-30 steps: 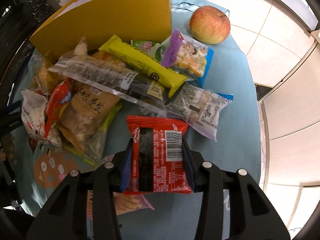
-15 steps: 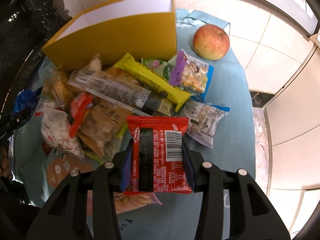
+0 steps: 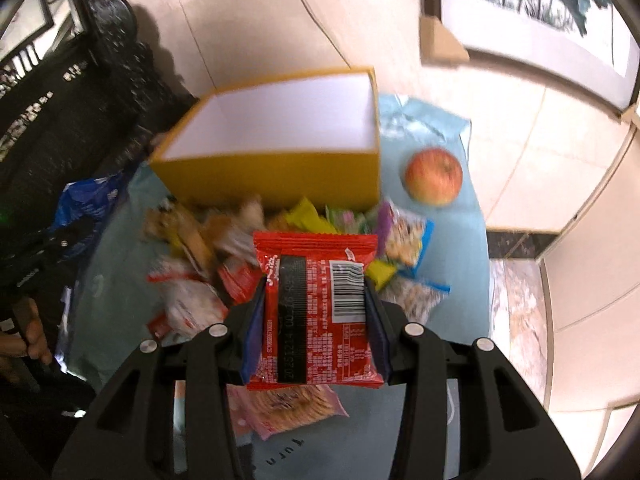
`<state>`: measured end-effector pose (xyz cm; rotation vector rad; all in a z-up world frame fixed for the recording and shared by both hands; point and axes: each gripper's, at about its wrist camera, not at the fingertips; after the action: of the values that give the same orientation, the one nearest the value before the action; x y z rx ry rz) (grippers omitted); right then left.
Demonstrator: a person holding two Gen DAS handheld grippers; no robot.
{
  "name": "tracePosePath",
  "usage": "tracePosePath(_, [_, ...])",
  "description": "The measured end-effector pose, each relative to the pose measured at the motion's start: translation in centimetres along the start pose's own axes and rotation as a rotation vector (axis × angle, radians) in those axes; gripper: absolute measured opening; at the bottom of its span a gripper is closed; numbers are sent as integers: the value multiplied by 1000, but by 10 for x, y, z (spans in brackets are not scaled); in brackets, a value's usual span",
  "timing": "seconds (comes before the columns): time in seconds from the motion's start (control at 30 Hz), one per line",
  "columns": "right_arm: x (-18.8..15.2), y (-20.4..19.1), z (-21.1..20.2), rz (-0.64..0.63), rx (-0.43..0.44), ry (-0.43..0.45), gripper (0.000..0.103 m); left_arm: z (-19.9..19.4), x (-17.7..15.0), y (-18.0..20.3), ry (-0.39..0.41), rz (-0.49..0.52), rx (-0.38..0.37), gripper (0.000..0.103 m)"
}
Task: Organize snacks
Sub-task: 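Carry both snacks over the yellow box and open both tools to drop them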
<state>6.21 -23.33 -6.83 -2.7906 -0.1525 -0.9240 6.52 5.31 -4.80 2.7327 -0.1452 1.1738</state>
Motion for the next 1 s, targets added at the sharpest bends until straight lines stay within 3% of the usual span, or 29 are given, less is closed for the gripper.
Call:
tracePosePath(0.33, [75,-12,-2,-48,6,76,45,40,64,18,9,-7,27,52])
tracePosePath(0.6, [147,-7,27,-25,-9,96,45,87,122,22,20,-1,56,53])
tracePosePath(0.7, [184,-9,40,-9,22,135,46,105,149,20,33,-2,98,65])
tracePosePath(0.73, [194,-9,47,-9,26,140,62,115,158,16,31,-21,92,88])
tracePosePath(0.77, [204,-9,57,-11,-7,128,74,122,163,12,21,-35,101,100])
tracePosePath(0.8, [210,-8,64,-10,-36,119,87,128,167,7,19,-54,125,100])
tracePosePath(0.9, [211,-4,72,14,-24,107,88,137,165,-4,-13,-95,135,100])
tracePosePath(1.0, [194,-2,70,9,-9,103,88,125,148,-9,8,-88,138,100])
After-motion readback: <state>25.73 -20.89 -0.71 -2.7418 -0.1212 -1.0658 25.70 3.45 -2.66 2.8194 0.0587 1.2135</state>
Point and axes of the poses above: each gripper's, at about its wrist camera, not at the fingertips, and z roughly the way its jaws point, y to its right, x to its top, and after that the axes turned 1 degree about -z, right-handed
